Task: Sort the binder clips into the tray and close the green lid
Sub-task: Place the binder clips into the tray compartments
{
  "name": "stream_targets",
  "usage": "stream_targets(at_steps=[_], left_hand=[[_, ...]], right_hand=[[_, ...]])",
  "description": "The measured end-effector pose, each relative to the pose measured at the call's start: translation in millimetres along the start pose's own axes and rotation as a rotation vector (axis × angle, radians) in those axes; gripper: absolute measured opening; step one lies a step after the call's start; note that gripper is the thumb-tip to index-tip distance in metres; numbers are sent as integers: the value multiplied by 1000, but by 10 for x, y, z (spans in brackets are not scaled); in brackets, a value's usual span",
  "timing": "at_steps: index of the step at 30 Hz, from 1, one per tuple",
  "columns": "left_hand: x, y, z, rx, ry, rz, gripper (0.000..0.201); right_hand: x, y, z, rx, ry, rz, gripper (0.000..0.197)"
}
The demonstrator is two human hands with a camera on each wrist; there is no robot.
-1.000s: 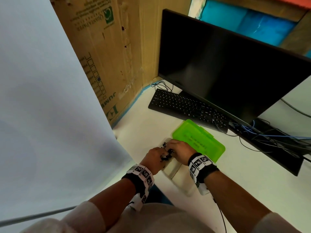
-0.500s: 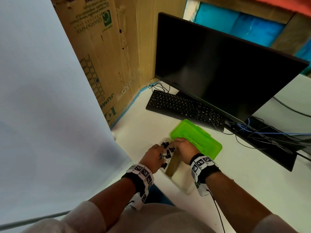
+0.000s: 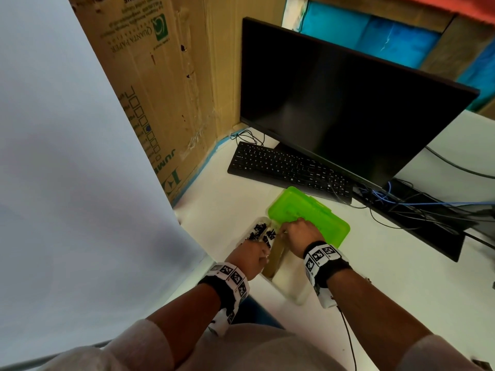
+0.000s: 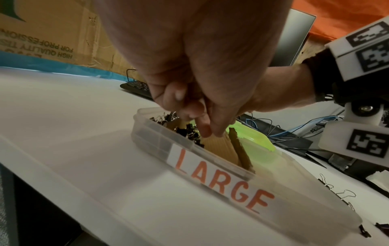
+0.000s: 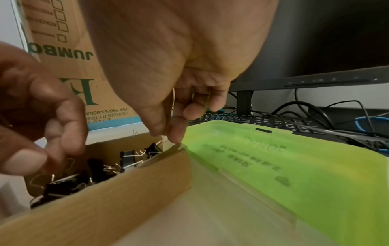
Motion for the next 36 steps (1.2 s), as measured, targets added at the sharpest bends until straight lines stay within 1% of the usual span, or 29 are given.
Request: stream_targets(at_steps=[5,8,12,15,19,22,25,32,36], left_hand=[[4,-13,16,17,0,-13,17],[5,6,54,6,-11,-3,17],[11,-12,70,25,-19,-2,19],[9,-33,62,15,-15,-11,18],[20,-45,79,55,-55,14,20],[21,-67,93,115,-69,28,12],[25,-45,109,147,-83,40,18],[74,30,112,159,-82,46,21],[60,31,116,163,-84,12,23]], right_hand=[[22,83,79,-102,14,78,27],[17,103,101,-114,2,114,29],[57,140,197,-94,-89,132,39],[103,158,243,-134,-105,133,30],[144,134,281,-199,-101,81,23],[164,156,271,-183,-98,74,22],[170,164,259,-142,-106,83,23],[151,166,236,-100,-98,123,20],[153,166,248,-115,-97,123,19]])
Point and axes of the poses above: each hand's wrist, its own x-axis towards the middle knuckle, its own y-axis out of the palm, z = x × y, the point moved 9 cm from there along x, towards the middle knuckle, and after that the axes turned 1 degree about -x, right-handed, at the moved point
